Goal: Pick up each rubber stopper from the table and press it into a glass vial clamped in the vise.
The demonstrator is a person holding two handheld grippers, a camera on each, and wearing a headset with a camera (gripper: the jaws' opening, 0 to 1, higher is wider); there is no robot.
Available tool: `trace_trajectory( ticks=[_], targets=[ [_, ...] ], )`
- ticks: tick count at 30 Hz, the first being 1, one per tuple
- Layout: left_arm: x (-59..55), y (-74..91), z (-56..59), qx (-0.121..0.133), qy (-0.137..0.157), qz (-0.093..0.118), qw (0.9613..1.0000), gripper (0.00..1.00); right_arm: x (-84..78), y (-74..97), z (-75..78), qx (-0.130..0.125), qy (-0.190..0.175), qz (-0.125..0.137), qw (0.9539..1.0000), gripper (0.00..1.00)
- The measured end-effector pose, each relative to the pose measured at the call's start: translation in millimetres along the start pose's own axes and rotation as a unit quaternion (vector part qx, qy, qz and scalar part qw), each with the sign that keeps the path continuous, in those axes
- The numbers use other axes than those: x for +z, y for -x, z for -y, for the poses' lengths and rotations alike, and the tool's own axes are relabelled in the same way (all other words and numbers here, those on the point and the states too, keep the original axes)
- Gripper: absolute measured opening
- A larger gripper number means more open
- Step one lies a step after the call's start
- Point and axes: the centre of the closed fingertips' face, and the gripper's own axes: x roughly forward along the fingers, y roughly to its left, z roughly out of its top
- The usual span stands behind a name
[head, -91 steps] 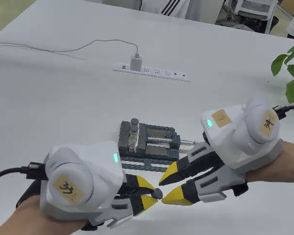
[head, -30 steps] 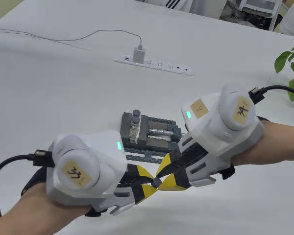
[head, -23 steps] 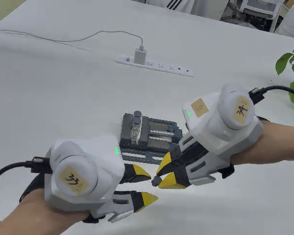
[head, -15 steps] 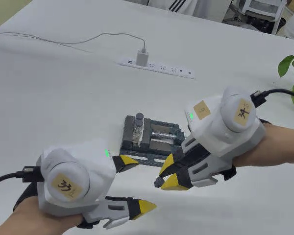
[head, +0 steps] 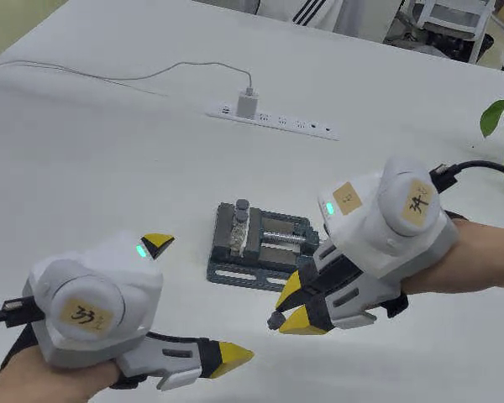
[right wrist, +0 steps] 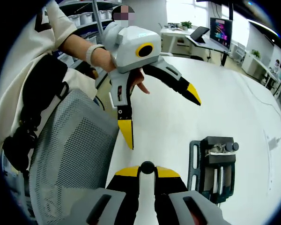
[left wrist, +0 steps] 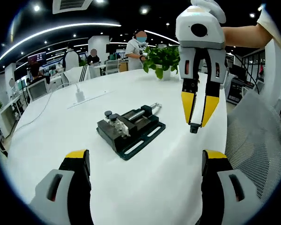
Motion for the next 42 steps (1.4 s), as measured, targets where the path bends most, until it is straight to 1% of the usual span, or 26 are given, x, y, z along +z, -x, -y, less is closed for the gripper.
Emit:
trace_trajectory(
  ticks=[5,9,12,16,19,23,27,30,32,34,37,39,42],
  targets=[
    [-6.6,4.8,-6.3,0.009,0.019,-0.005,0.9998,0.99,-1.1,0.2,2.1,0.0,0.0,-0.002,1.0,0.07],
    [-8.7,7.7,-10.0,0.014,0.029,-0.004,0.9995,0.99,-1.7,0.8,5.7,-0.001,0.001,-0.003,1.0,0.07],
    [-10.0,9.4,-12.4,0.018,0.035,-0.004,0.9992,0.99,-3.1,2.2,10.6,-0.003,0.006,-0.008,0.9999,0.07],
    [-11.8,10.9,-14.0,0.021,0.043,-0.005,0.9988,0.99,-3.1,6.9,21.0,-0.007,0.009,-0.013,0.9999,0.07],
    [-13.2,11.3,-12.9,0.016,0.045,-0.008,0.9988,0.99,-2.7,9.9,29.8,-0.011,0.015,-0.017,0.9997,0.07],
    [-16.2,12.0,-14.2,0.016,0.05,-0.01,0.9986,0.99,-4.1,11.3,43.2,-0.014,0.031,-0.036,0.9988,0.07],
    [-18.0,13.5,-15.0,0.016,0.055,-0.011,0.9983,0.99,-1.1,13.7,54.8,-0.014,0.047,-0.049,0.9976,0.07],
    [-19.9,14.5,-14.4,0.015,0.059,-0.012,0.998,0.99,2.4,17.1,69.9,-0.019,0.065,-0.064,0.9957,0.07],
    [-20.5,15.1,-13.9,0.015,0.061,-0.012,0.9979,0.99,4.9,19.1,79.2,-0.022,0.07,-0.07,0.9948,0.07],
    [-20.0,15.7,-13.3,0.015,0.063,-0.011,0.9978,0.99,6.6,20.5,85.2,-0.022,0.077,-0.077,0.9939,0.07],
    [-19.4,16.3,-13.4,0.016,0.066,-0.008,0.9976,0.98,8.4,21.5,102.4,-0.027,0.091,-0.095,0.9909,0.07],
    [-19.5,16.5,-13.6,0.016,0.068,-0.008,0.9976,0.98,9.8,21.0,107.1,-0.025,0.092,-0.099,0.9904,0.07],
    [-20.4,17.0,-14.4,0.016,0.07,-0.009,0.9974,0.98,10.9,20.1,115.3,-0.022,0.109,-0.115,0.9871,0.07]
  ],
)
